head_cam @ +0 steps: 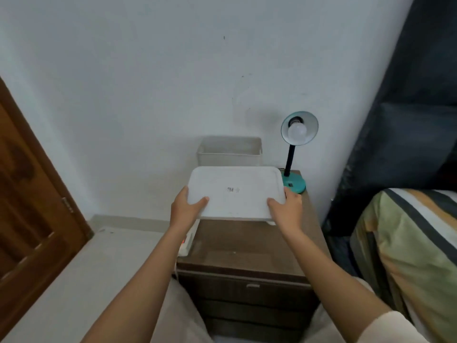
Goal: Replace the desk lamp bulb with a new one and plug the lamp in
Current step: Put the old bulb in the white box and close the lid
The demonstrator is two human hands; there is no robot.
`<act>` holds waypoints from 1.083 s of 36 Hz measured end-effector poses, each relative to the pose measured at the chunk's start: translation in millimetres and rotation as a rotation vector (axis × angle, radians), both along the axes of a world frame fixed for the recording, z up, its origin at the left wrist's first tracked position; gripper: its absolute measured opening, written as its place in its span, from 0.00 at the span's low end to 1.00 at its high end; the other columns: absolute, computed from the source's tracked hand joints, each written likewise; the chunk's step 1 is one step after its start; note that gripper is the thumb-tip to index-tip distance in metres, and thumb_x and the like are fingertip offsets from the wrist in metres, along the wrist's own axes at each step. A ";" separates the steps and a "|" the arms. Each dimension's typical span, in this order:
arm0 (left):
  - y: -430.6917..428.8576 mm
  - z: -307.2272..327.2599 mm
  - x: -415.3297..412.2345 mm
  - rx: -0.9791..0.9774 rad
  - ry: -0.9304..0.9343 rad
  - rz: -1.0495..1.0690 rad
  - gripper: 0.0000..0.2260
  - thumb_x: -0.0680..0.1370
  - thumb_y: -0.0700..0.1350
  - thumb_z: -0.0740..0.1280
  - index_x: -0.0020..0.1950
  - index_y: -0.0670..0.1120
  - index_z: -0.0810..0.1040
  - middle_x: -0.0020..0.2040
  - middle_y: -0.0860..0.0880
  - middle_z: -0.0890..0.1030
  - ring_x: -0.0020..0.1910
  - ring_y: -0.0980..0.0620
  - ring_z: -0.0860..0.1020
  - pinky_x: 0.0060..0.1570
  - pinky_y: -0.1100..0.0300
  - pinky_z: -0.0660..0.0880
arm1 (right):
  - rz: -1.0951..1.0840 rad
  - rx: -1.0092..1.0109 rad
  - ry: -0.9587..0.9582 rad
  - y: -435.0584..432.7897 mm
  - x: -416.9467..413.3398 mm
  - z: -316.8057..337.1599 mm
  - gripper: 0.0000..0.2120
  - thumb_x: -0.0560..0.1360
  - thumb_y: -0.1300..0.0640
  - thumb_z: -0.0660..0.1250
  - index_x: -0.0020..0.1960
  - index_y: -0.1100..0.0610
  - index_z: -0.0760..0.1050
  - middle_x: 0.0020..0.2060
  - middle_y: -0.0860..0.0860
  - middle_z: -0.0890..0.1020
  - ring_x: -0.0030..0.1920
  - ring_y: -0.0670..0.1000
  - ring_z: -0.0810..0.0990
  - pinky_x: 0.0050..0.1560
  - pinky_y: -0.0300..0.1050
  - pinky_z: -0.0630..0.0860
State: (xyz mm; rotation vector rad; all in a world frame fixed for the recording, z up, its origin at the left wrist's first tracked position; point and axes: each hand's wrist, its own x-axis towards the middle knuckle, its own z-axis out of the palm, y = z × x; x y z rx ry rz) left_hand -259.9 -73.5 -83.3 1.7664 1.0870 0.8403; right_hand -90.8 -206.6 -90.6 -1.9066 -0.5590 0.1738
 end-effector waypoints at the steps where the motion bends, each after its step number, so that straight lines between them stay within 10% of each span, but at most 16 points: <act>1: -9.1 -9.4 -7.1 -0.025 0.020 0.005 0.27 0.76 0.46 0.69 0.72 0.41 0.64 0.70 0.43 0.70 0.66 0.46 0.70 0.58 0.59 0.67 | 0.005 -0.013 -0.001 -10.9 -8.2 -6.6 0.20 0.73 0.61 0.65 0.64 0.61 0.70 0.60 0.59 0.69 0.52 0.53 0.70 0.57 0.43 0.68; 39: -53.3 -129.5 1.8 -0.038 0.541 -0.068 0.34 0.76 0.50 0.65 0.74 0.37 0.53 0.74 0.42 0.58 0.73 0.45 0.59 0.67 0.54 0.62 | 0.021 -0.532 0.060 -57.4 -12.7 -114.0 0.20 0.74 0.55 0.65 0.62 0.64 0.70 0.59 0.60 0.68 0.61 0.59 0.68 0.65 0.53 0.68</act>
